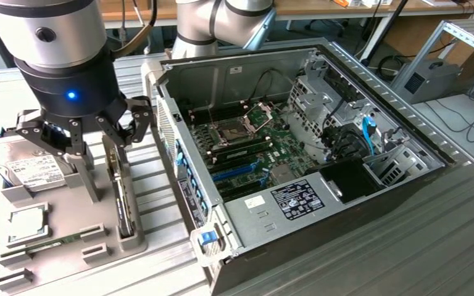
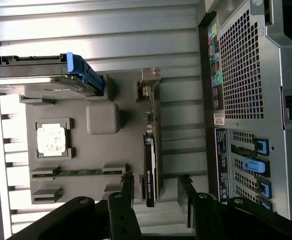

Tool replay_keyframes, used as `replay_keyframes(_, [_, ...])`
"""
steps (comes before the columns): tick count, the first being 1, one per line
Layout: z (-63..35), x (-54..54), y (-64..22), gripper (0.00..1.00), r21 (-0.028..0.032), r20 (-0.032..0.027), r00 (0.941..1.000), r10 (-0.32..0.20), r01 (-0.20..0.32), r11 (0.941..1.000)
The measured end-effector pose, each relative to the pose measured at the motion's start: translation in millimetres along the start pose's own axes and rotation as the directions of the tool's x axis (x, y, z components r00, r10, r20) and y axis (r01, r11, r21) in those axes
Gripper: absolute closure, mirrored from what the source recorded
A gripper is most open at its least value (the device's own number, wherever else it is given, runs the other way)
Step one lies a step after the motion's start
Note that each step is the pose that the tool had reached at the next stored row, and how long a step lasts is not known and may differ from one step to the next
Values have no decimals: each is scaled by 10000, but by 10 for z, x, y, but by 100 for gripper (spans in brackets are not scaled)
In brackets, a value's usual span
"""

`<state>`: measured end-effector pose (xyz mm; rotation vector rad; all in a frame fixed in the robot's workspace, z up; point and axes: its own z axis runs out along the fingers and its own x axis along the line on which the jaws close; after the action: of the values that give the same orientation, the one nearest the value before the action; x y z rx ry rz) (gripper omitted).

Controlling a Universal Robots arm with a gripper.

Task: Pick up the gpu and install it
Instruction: 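Pick up the gpu and move the gpu toward the slot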

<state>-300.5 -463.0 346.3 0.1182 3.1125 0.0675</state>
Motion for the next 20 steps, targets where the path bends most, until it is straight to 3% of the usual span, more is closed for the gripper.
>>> replay_keyframes(7, [82,2,-3,52,-1,1,10000,0,0,10000])
replay_keyframes(20, [143,4,-6,52,-1,1,10000,0,0,10000])
